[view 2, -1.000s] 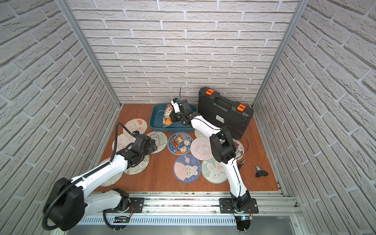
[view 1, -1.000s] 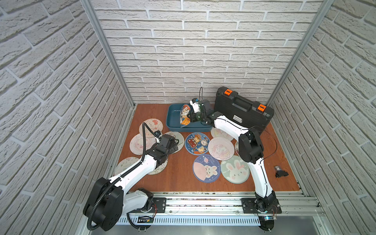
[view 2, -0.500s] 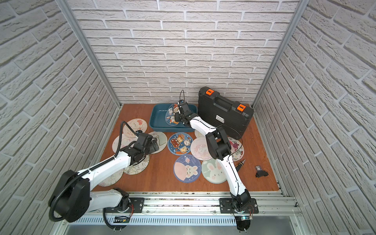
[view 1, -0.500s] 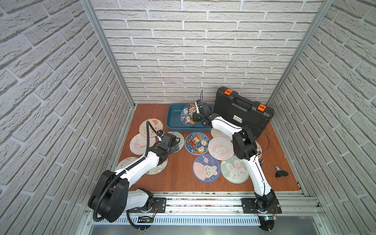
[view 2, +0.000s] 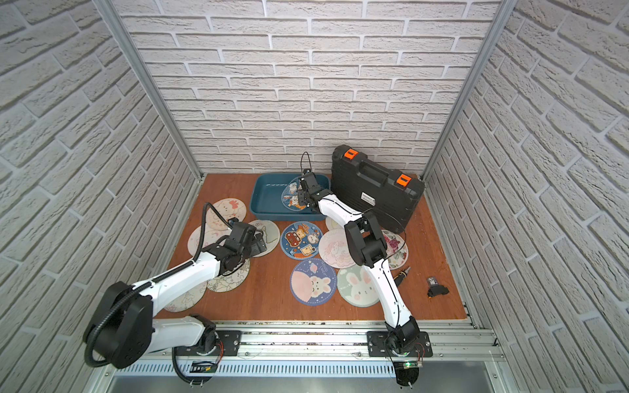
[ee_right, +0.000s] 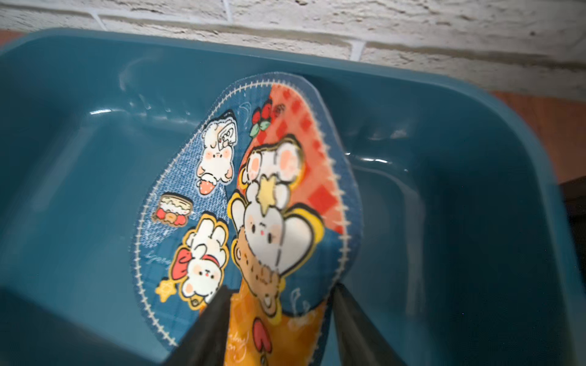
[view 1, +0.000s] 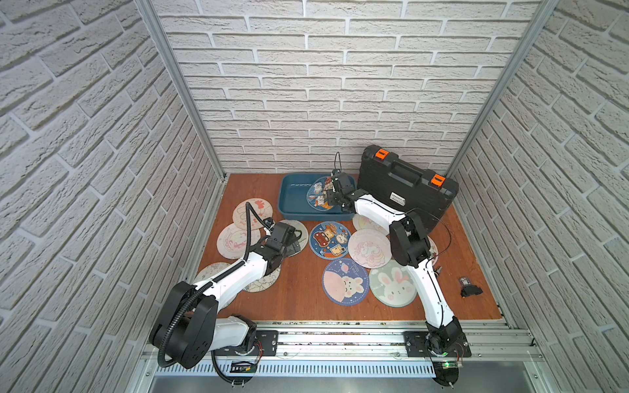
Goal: Put the coasters into the storage box
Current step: Place the coaster in the storage box.
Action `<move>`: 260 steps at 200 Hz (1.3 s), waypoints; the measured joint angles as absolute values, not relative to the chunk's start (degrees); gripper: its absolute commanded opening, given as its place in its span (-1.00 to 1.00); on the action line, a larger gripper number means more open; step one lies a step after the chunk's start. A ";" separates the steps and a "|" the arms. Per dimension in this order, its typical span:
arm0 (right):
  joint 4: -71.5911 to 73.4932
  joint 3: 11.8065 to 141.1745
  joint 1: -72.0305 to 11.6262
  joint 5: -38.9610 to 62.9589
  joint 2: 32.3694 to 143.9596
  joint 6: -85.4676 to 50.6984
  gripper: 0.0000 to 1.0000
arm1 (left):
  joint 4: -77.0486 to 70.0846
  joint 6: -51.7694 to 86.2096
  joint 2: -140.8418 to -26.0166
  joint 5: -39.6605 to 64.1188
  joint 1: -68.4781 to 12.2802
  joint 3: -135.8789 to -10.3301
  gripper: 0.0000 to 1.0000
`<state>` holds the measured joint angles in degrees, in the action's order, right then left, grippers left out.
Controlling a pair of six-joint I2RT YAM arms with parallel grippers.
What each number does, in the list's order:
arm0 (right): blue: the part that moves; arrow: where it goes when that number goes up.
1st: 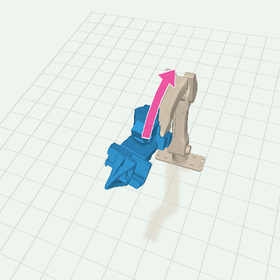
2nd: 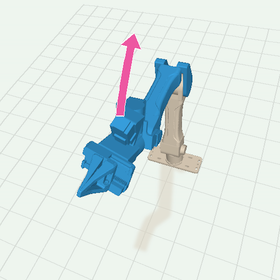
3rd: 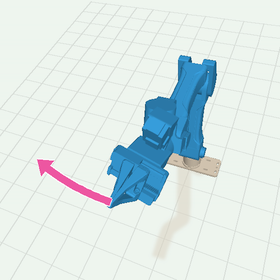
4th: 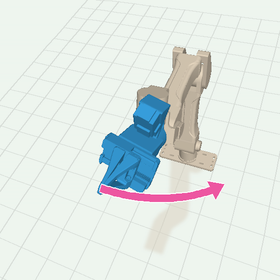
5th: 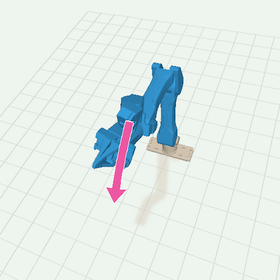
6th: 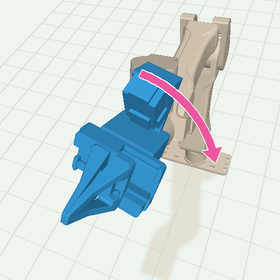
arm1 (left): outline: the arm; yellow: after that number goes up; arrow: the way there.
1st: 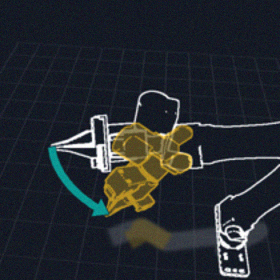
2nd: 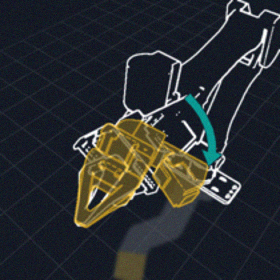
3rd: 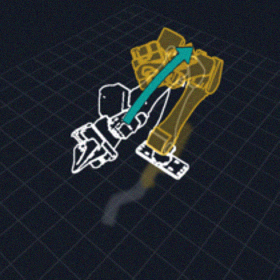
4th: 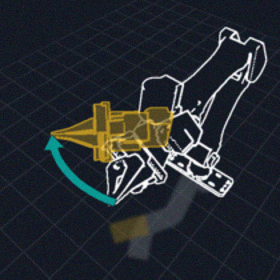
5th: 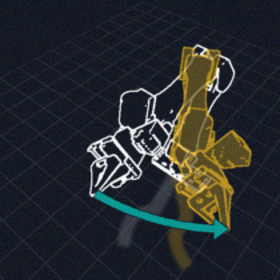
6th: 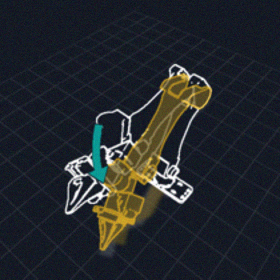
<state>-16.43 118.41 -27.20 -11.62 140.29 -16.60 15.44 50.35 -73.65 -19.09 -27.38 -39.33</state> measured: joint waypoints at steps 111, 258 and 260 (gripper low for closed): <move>-12.71 96.09 -27.35 -11.57 119.07 -15.64 0.42 | 16.34 51.09 -73.89 -19.03 -30.68 -40.64 0.96; -20.08 57.60 -28.03 2.39 91.44 -23.77 0.40 | 16.73 53.80 -82.70 -18.94 -44.31 -44.47 0.96; -20.18 57.23 -28.05 2.50 90.98 -23.83 0.39 | 16.80 53.80 -82.83 -18.94 -44.49 -44.60 0.97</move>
